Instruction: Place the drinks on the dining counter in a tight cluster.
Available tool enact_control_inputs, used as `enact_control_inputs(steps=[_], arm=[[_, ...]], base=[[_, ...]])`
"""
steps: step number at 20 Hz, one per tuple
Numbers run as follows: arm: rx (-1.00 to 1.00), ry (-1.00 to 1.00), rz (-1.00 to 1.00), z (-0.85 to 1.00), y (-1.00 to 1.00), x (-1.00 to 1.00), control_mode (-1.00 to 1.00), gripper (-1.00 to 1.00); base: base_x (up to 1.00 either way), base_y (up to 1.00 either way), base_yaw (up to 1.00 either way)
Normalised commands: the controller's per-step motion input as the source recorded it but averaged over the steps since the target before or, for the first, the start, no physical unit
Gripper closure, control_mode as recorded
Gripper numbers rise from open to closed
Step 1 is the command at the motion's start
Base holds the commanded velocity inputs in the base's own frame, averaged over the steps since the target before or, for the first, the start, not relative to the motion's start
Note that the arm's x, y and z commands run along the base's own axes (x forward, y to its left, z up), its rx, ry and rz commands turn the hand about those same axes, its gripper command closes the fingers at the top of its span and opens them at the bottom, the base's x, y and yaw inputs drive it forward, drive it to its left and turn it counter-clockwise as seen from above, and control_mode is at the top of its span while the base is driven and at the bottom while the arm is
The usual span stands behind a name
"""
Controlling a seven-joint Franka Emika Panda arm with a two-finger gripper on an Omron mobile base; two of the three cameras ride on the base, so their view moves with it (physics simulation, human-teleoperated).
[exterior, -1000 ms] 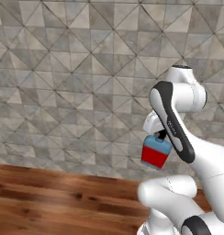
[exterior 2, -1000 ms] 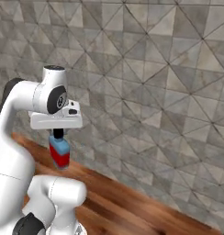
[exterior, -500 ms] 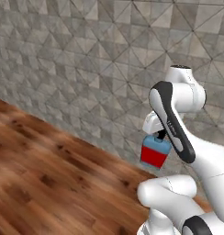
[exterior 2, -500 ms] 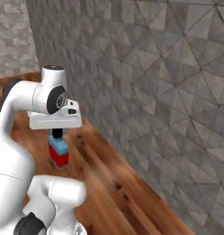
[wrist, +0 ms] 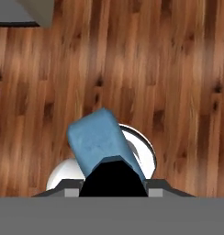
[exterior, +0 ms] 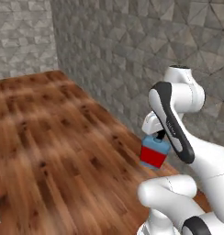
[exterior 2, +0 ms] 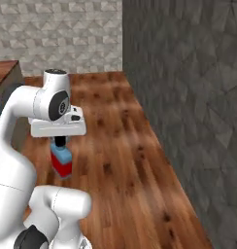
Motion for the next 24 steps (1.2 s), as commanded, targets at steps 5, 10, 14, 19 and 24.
enact_control_inputs(steps=[5,10,14,19,24], arm=[[0.00,0.00,0.00,0.00,0.00,0.00,1.00,1.00],[0.00,0.00,0.00,0.00,0.00,0.00,1.00,1.00],[0.00,0.00,0.00,0.00,0.00,0.00,1.00,1.00],[0.00,0.00,0.00,0.00,0.00,0.00,1.00,1.00],[0.00,0.00,0.00,0.00,0.00,0.00,1.00,1.00]], base=[[0.01,-0.32,0.89],[0.59,-0.65,0.76],[0.86,-1.00,0.32],[0.93,-1.00,0.00],[1.00,-1.00,0.07]])
